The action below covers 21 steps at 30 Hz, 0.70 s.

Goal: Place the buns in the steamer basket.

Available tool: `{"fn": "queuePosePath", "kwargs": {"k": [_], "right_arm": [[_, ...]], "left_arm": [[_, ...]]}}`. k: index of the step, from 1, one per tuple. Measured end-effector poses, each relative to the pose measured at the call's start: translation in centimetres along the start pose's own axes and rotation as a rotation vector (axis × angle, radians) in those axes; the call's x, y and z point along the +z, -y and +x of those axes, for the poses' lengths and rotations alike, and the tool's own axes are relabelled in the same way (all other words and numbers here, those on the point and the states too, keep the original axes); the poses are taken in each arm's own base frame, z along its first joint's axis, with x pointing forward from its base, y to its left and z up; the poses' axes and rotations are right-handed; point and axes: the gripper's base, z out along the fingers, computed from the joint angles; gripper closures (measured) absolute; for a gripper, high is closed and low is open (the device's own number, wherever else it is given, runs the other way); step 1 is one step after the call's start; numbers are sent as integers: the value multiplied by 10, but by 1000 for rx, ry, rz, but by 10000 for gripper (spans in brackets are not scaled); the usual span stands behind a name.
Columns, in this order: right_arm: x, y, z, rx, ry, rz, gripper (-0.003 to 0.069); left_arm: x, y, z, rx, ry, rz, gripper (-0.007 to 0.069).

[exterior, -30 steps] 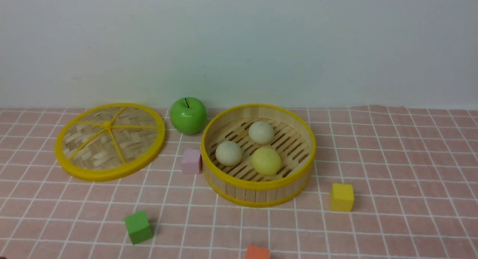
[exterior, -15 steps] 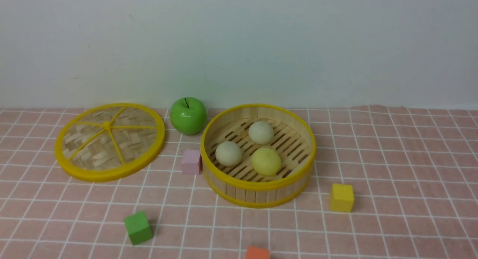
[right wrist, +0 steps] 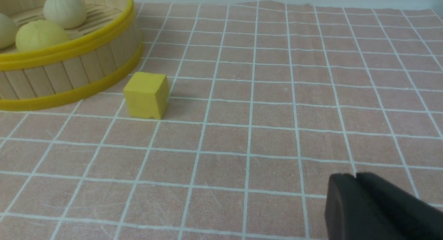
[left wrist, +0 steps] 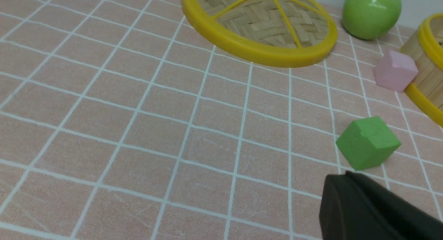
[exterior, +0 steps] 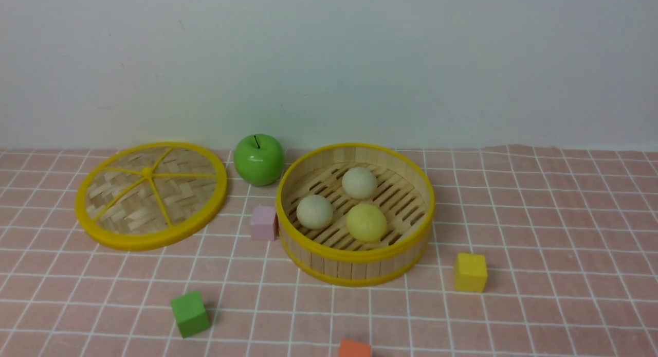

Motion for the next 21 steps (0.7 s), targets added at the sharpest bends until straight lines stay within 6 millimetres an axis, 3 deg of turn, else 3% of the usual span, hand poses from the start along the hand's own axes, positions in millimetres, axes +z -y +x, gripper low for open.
{"fn": "queuePosePath", "kwargs": {"k": [21], "right_arm": [[0, 0, 0, 0, 0, 0, 570]], "left_arm": [[0, 0, 0, 1, -1, -1, 636]]}}
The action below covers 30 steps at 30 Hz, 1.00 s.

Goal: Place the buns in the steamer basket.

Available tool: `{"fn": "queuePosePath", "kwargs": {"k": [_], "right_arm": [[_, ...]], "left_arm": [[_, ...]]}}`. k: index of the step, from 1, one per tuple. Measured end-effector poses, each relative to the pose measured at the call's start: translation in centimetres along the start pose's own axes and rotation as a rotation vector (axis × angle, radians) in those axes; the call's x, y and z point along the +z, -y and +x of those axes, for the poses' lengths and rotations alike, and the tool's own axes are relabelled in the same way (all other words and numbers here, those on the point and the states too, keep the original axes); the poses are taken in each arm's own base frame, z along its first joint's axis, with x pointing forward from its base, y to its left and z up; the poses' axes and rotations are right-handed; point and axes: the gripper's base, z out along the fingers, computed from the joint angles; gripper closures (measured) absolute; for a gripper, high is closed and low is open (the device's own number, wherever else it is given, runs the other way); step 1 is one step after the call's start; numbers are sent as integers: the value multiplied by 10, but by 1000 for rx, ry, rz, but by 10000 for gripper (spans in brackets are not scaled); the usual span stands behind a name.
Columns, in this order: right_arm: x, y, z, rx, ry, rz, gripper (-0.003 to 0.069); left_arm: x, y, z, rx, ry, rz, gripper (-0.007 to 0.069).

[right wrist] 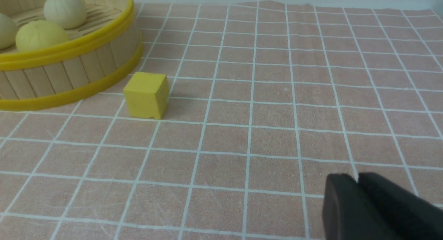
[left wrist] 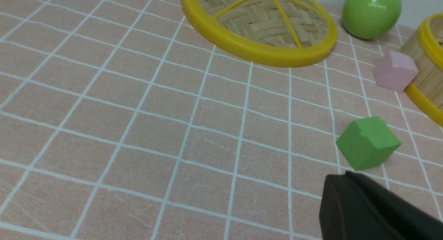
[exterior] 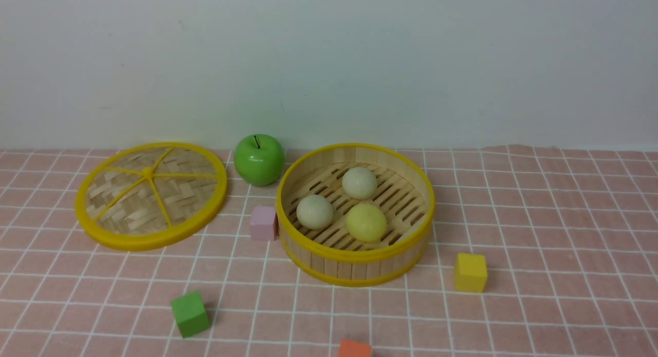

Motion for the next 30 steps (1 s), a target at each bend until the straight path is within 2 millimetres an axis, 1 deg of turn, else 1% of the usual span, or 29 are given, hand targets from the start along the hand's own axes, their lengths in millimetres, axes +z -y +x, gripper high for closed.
{"fn": "queuePosePath", "kwargs": {"k": [30], "right_arm": [[0, 0, 0, 0, -1, 0, 531]], "left_arm": [[0, 0, 0, 0, 0, 0, 617]]}}
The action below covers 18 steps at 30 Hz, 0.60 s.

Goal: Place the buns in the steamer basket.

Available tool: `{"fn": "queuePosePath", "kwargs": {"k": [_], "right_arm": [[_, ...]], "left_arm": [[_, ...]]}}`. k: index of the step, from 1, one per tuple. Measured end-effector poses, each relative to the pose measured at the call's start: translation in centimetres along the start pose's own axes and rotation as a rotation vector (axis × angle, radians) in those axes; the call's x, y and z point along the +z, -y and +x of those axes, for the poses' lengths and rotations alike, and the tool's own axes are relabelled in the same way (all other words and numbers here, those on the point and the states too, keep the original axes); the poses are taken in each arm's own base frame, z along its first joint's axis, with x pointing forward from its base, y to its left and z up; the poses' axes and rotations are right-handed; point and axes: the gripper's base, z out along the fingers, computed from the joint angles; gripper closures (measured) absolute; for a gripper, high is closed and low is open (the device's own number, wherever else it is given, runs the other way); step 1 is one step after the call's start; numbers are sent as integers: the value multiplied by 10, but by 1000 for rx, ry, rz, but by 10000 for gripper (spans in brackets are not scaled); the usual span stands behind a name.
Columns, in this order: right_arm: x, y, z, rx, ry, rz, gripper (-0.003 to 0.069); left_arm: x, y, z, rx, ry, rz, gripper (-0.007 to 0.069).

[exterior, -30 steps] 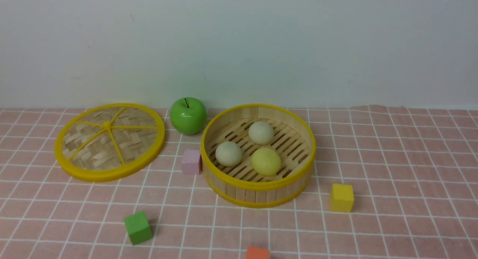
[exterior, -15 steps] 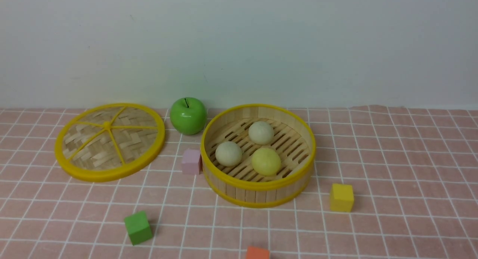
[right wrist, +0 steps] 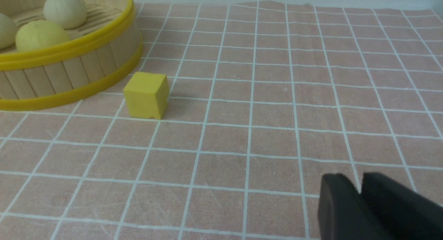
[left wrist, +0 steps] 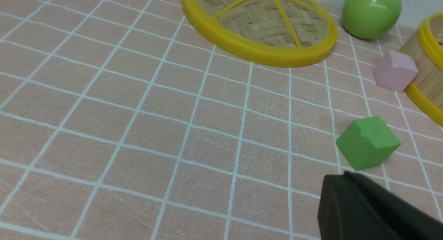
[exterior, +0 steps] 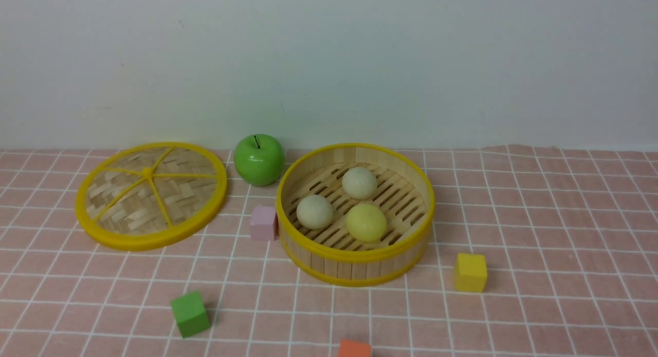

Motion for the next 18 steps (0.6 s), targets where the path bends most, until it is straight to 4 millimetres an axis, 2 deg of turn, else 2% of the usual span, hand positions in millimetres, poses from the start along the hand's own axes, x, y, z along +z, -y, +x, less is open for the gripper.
{"fn": "queuePosePath", "kwargs": {"k": [18], "right_arm": [[0, 0, 0, 0, 0, 0, 518]], "left_arm": [[0, 0, 0, 0, 0, 0, 611]]}}
